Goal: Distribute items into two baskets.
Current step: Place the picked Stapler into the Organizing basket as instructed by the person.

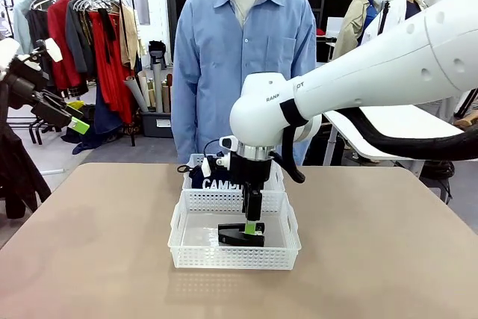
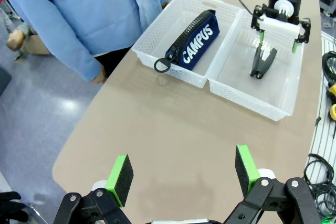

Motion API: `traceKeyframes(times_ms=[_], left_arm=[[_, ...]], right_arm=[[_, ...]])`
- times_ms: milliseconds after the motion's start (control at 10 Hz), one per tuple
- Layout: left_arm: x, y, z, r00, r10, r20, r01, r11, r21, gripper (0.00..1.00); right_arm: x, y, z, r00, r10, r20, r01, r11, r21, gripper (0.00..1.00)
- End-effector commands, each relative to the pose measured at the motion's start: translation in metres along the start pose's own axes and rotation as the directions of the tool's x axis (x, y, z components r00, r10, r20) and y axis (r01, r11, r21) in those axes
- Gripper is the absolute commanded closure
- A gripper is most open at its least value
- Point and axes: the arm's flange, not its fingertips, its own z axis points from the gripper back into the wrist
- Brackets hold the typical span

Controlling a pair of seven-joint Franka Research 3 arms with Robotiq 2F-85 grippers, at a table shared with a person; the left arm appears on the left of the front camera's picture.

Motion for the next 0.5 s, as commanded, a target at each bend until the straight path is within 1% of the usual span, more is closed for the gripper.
traceKeyframes(times_ms=[0, 400], left_arm=[[0.0, -0.001, 0.001, 1.0, 0.007, 0.0, -0.007, 1.0, 0.002, 0.0], [0.0, -0.001, 0.001, 1.0, 0.007, 0.0, -0.007, 1.0, 0.002, 0.0]], right_arm=[[-0.012, 0.015, 0.006, 1.0, 0.015, -0.002, -0.015, 1.0, -0.019, 0.0], [-0.017, 0.026, 0.023, 1.0, -0.001, -0.017, -0.001, 0.996, -0.084, 0.0]])
